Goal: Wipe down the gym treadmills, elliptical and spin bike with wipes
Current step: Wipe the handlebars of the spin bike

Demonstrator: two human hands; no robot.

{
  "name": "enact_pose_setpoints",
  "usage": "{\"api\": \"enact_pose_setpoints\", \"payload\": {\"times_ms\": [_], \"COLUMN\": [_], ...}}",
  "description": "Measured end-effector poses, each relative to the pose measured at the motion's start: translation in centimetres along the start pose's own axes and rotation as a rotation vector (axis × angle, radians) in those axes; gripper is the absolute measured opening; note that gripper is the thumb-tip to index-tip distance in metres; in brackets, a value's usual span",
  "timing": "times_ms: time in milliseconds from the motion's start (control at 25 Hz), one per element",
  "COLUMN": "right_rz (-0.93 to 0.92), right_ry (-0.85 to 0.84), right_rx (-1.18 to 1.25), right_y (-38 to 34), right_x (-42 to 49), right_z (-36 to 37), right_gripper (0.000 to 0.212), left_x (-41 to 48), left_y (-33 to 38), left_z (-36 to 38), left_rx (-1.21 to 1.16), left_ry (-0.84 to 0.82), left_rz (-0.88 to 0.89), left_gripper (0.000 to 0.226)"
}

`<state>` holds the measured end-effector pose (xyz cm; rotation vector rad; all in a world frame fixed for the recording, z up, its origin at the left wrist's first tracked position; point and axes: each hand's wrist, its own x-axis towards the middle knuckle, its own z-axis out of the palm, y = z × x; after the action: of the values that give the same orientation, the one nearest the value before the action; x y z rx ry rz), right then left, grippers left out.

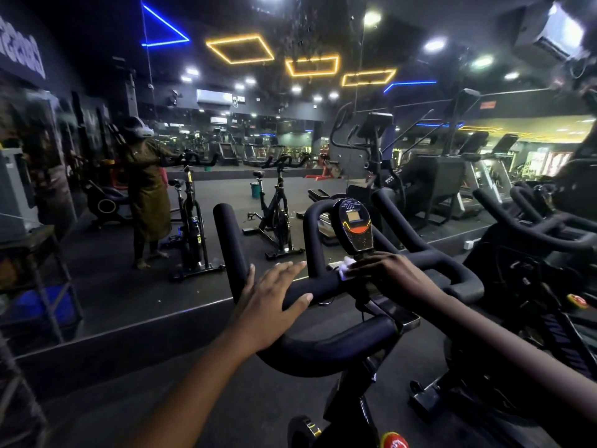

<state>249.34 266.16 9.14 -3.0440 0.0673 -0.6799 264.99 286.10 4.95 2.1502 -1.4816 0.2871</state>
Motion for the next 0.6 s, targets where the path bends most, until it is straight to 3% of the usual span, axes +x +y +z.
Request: {"api": "enact_pose_setpoints", "payload": {"times_ms": [120,280,440,600], "right_rz": [0.193,0.200,0.207,0.074], "right_ry": [0.076,0.263,0.101,0.101], "right_rx": [0.108,-0.095,-0.271,-0.290], "right_y": [-0.5,-2.5,-2.7,-2.6], "right_x": [0.9,7.8,12.4,10.5], "right_z": [-2.1,-3.3,-0.9,1.1], "right_gripper": [0.025,0.034,0.027,0.021], "left_x": [0.7,0.6,0.7,0.5], "left_y": [0.2,0.3,0.5,0.4], "left_z": [0.3,0.4,0.1,0.2], "left_rx": [0.121,0.203,0.202,0.169], "left_ry": [-0.084,-0.131,-0.120,-0.102], "left_rz": [0.004,0.013,0.023,0.020], "left_gripper": [0.081,0.099,0.127,0.122]}}
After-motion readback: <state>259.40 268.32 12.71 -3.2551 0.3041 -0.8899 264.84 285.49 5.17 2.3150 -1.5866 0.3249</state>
